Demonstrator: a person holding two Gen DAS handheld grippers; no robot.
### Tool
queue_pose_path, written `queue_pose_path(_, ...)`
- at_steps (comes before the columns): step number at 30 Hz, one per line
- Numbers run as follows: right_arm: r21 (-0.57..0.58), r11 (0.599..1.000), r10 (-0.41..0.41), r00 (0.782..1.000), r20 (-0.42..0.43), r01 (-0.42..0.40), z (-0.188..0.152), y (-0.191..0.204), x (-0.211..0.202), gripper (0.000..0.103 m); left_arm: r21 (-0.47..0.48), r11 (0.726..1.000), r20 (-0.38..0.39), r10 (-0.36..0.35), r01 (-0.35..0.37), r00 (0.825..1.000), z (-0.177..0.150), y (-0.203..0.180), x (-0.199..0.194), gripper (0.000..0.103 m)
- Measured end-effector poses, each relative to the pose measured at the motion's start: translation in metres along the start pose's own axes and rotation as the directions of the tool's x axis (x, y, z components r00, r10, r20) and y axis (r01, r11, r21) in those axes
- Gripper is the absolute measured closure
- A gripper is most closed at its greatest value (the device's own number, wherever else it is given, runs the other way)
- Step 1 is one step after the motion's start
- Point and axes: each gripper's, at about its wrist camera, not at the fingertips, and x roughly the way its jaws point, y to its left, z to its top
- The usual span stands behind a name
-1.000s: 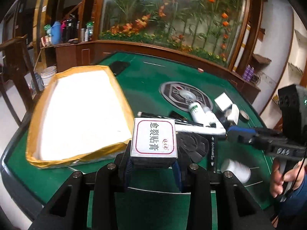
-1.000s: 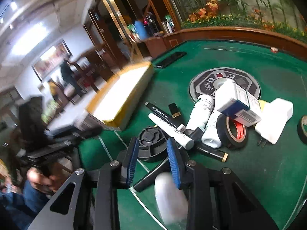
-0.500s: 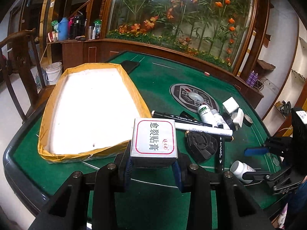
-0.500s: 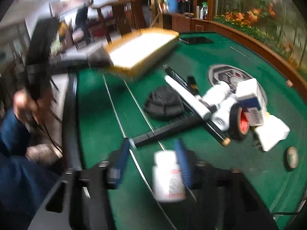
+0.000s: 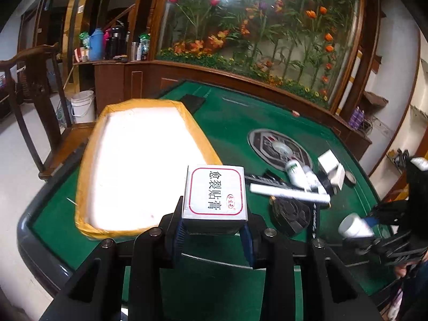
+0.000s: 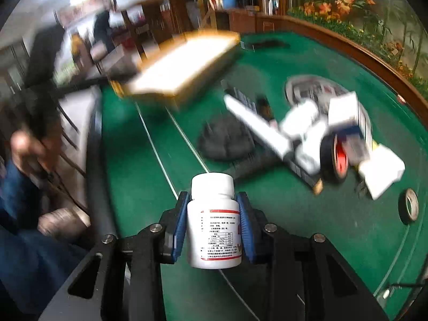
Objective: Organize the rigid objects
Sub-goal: 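Lower box and bottle into the yellow envelope tray and open both grippers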
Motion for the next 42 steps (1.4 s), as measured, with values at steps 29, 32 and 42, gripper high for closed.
queue_pose_path(29, 0.331, 0.941, 0.054, 0.997, 0.048, -0.067, 0.283, -0.010, 0.208, 0.069, -0.060, 0.988, -0.257, 0.126, -0.146, 0.958, 0.128, 0.118, 0.158, 0.066)
queue_pose_path(32, 0.354, 0.934, 0.029, 0.999, 0.029, -0.038, 0.293, -0.021, 0.227, 0.069, -0.074, 0.985, -0.297, 0.128, -0.157, 0.946, 0.128, 0.125, 0.181, 0.065)
queue_pose_path(42, 0.359, 0.933, 0.016, 0.999, -0.040, 0.000, 0.310, -0.038, 0.267, 0.068, -0.127, 0.977, -0.323, 0.124, -0.173, 0.938, 0.132, 0.137, 0.203, 0.061)
